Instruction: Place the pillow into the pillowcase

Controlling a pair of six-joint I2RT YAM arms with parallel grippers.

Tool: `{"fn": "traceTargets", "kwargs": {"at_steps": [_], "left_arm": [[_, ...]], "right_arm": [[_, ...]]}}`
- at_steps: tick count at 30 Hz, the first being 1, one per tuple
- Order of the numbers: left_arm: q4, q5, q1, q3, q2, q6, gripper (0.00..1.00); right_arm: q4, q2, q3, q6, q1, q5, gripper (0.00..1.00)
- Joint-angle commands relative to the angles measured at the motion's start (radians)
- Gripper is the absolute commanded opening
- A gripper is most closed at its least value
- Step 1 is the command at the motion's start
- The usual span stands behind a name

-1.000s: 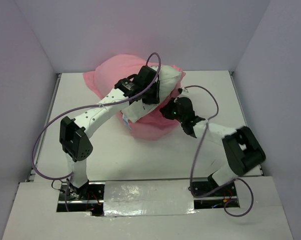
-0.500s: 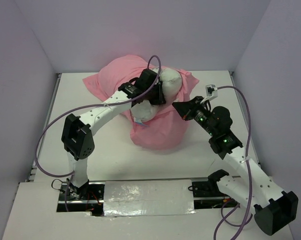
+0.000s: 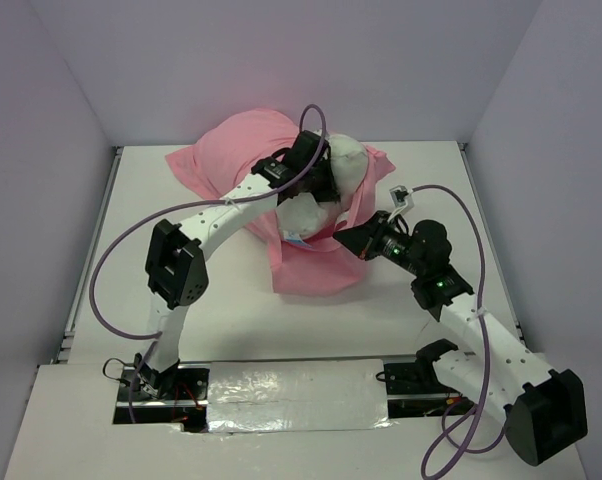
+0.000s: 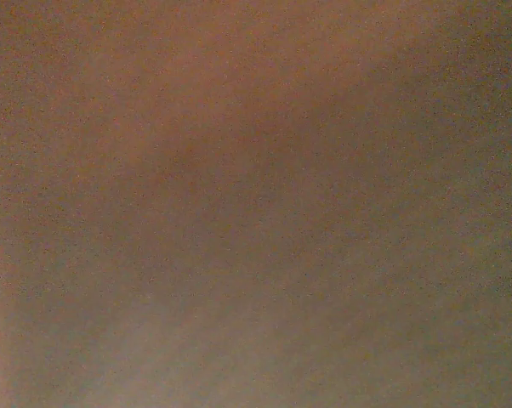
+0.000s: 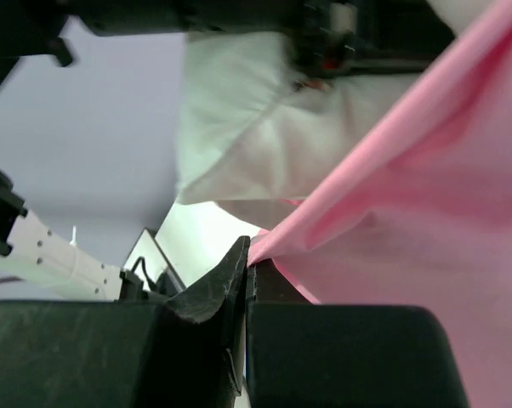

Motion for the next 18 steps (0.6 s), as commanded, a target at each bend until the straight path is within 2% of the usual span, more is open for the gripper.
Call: {"fn": "traceTargets", "kwargs": {"at_steps": [1,4,6,7,8,10,11,12,14,15,17,18], "left_arm": [[0.299,-0.135,0.07,-0.051,0.01,-0.069,0.23],[0.298,-0.21,0.065,-0.103,0.002,-0.077,0.17],[0.357,-0.244,0.067,-0.221,-0.013,-0.142,0.13],[0.475,-0.229,0.065,-0.303,-0.017,-0.156,0.12],[0.508,-0.217,0.058,-0.321,-0.014,-0.161,0.12],[0.461,-0.262,0.021,-0.265,0.011,-0.123,0.13],[0.36,-0.307,0.006,-0.241,0.019,-0.108,0.14],[0.341,-0.383,-0.008,-0.235,0.019,-0.085,0.16],[0.38,-0.375,-0.019,-0.275,0.007,-0.084,0.21],[0.399,-0.306,-0.013,-0.29,-0.002,-0.101,0.3],[0.386,-0.255,-0.004,-0.277,-0.008,-0.089,0.56],[0.363,-0.228,-0.005,-0.228,-0.019,-0.046,0.87]], "right_arm": [[0.041,-0.072,0.08,-0.075,0.029,-0.271,0.0],[0.153,-0.11,0.097,-0.013,0.03,-0.279,0.0],[0.211,-0.083,0.169,0.033,0.03,-0.342,0.0],[0.36,-0.068,0.174,0.134,0.036,-0.363,0.0],[0.43,-0.045,0.177,0.183,0.038,-0.376,0.0],[0.474,-0.029,0.207,0.215,0.021,-0.383,0.0],[0.487,-0.023,0.238,0.236,0.01,-0.383,0.0],[0.519,-0.006,0.25,0.271,-0.003,-0.388,0.0],[0.705,0.008,0.264,0.43,-0.051,-0.42,0.0],[0.742,0.011,0.27,0.454,-0.066,-0.432,0.0],[0.596,-0.009,0.27,0.402,-0.085,-0.43,0.0],[0.434,-0.039,0.263,0.286,-0.089,-0.407,0.0]]}}
